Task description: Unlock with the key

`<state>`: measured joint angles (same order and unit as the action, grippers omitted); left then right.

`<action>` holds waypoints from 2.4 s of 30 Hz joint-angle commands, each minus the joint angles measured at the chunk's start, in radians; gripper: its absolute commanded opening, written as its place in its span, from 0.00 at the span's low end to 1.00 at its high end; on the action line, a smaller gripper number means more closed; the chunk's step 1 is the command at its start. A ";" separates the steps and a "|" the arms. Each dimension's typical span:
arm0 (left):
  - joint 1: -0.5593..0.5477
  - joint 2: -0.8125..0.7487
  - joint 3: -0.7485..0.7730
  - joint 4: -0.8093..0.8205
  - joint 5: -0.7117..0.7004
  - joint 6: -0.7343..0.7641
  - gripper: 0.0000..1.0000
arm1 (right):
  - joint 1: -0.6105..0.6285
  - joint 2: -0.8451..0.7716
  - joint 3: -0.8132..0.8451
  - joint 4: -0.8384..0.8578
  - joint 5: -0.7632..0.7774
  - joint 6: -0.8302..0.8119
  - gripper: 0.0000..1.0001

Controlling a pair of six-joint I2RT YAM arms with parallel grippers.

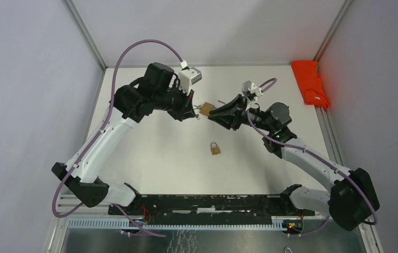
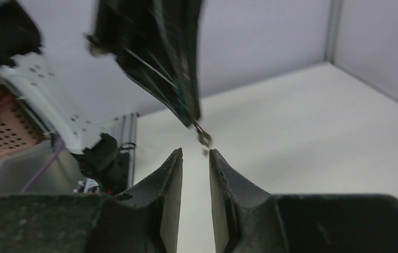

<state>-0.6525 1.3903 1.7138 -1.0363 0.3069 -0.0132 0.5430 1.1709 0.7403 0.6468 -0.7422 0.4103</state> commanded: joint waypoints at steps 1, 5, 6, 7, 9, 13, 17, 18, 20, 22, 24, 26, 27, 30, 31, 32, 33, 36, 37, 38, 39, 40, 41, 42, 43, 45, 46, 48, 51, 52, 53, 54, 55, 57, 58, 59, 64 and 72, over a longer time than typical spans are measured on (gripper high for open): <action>-0.001 0.003 -0.015 0.057 0.074 0.038 0.02 | 0.001 0.048 -0.020 0.508 -0.142 0.255 0.31; -0.001 -0.015 -0.022 0.073 0.109 0.039 0.02 | -0.001 0.118 0.000 0.587 -0.152 0.309 0.31; -0.001 -0.023 -0.024 0.078 0.121 0.042 0.02 | 0.000 0.128 0.002 0.599 -0.152 0.315 0.31; -0.002 -0.032 -0.027 0.082 0.139 0.044 0.02 | 0.000 0.140 0.005 0.611 -0.152 0.322 0.31; -0.001 -0.053 -0.035 0.096 0.167 0.048 0.02 | 0.000 0.162 0.014 0.618 -0.155 0.328 0.31; -0.001 -0.095 -0.049 0.124 0.225 0.055 0.02 | 0.000 0.198 0.019 0.691 -0.164 0.379 0.31; -0.001 -0.118 -0.054 0.139 0.253 0.056 0.02 | 0.000 0.224 0.027 0.743 -0.169 0.422 0.30; -0.001 -0.121 -0.054 0.140 0.257 0.056 0.02 | -0.001 0.230 0.027 0.750 -0.168 0.428 0.30; -0.002 -0.123 -0.055 0.142 0.259 0.056 0.02 | 0.000 0.239 0.030 0.780 -0.170 0.451 0.30; -0.003 -0.125 -0.058 0.143 0.260 0.058 0.02 | 0.000 0.251 0.033 0.831 -0.171 0.493 0.30; -0.002 -0.125 -0.063 0.147 0.262 0.060 0.02 | 0.000 0.259 0.036 0.871 -0.168 0.531 0.30; -0.001 -0.124 -0.065 0.150 0.257 0.059 0.02 | 0.000 0.261 0.033 0.911 -0.164 0.564 0.29; -0.002 -0.123 -0.066 0.149 0.258 0.060 0.02 | 0.000 0.258 0.029 0.921 -0.160 0.570 0.28; -0.001 -0.120 -0.065 0.150 0.254 0.059 0.02 | 0.000 0.247 0.026 0.928 -0.159 0.578 0.28; -0.001 -0.120 -0.065 0.151 0.254 0.059 0.02 | -0.001 0.248 0.031 0.927 -0.163 0.582 0.28; -0.001 -0.120 -0.065 0.154 0.254 0.059 0.02 | -0.001 0.252 0.036 0.928 -0.168 0.588 0.28; -0.001 -0.119 -0.064 0.154 0.255 0.060 0.02 | 0.000 0.256 0.041 0.926 -0.172 0.590 0.28; -0.001 -0.119 -0.060 0.157 0.261 0.061 0.02 | 0.000 0.275 0.052 0.920 -0.178 0.592 0.28; -0.001 -0.119 -0.060 0.158 0.262 0.059 0.02 | 0.001 0.284 0.059 0.922 -0.181 0.597 0.28; -0.002 -0.119 -0.061 0.161 0.264 0.059 0.02 | 0.001 0.294 0.064 0.932 -0.182 0.607 0.28; -0.002 -0.119 -0.061 0.160 0.266 0.059 0.02 | 0.001 0.303 0.069 0.947 -0.183 0.623 0.28; -0.002 -0.119 -0.062 0.161 0.265 0.058 0.02 | 0.002 0.312 0.073 0.964 -0.182 0.635 0.28; -0.001 -0.119 -0.063 0.161 0.266 0.058 0.02 | 0.002 0.321 0.080 0.968 -0.184 0.643 0.28; -0.001 -0.119 -0.063 0.163 0.269 0.058 0.02 | 0.004 0.327 0.086 0.967 -0.186 0.647 0.28; -0.001 -0.119 -0.064 0.165 0.269 0.057 0.02 | 0.005 0.333 0.089 0.967 -0.187 0.649 0.28; -0.002 -0.119 -0.063 0.168 0.273 0.056 0.02 | 0.007 0.341 0.093 0.964 -0.190 0.647 0.27; -0.002 -0.121 -0.063 0.171 0.273 0.054 0.02 | 0.007 0.343 0.095 0.964 -0.192 0.648 0.27; -0.001 -0.121 -0.063 0.170 0.274 0.055 0.02 | 0.008 0.348 0.094 0.961 -0.194 0.648 0.25; -0.001 -0.122 -0.066 0.173 0.273 0.055 0.02 | 0.010 0.348 0.092 0.959 -0.197 0.649 0.22; -0.002 -0.121 -0.068 0.175 0.272 0.055 0.02 | 0.012 0.346 0.091 0.959 -0.200 0.650 0.22; -0.001 -0.120 -0.068 0.176 0.275 0.055 0.02 | 0.013 0.346 0.090 0.959 -0.204 0.652 0.22; -0.001 -0.119 -0.068 0.176 0.276 0.054 0.02 | 0.015 0.345 0.090 0.961 -0.207 0.654 0.22; -0.002 -0.119 -0.068 0.177 0.276 0.055 0.02 | 0.016 0.343 0.088 0.961 -0.210 0.656 0.22; -0.001 -0.119 -0.068 0.178 0.276 0.054 0.02 | 0.020 0.338 0.084 0.961 -0.217 0.656 0.22; -0.002 -0.120 -0.066 0.178 0.276 0.054 0.02 | 0.021 0.336 0.081 0.960 -0.219 0.657 0.22; -0.001 -0.120 -0.066 0.179 0.276 0.056 0.02 | 0.022 0.334 0.078 0.959 -0.221 0.656 0.22; -0.001 -0.123 -0.065 0.181 0.276 0.054 0.02 | 0.033 0.338 0.075 0.956 -0.238 0.656 0.20; -0.001 -0.119 -0.065 0.183 0.279 0.054 0.02 | 0.049 0.343 0.087 0.945 -0.258 0.653 0.00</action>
<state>-0.6521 1.2781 1.6459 -0.9077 0.5606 -0.0063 0.5819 1.5177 0.7990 1.4887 -0.9707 1.0599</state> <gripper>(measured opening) 0.026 0.025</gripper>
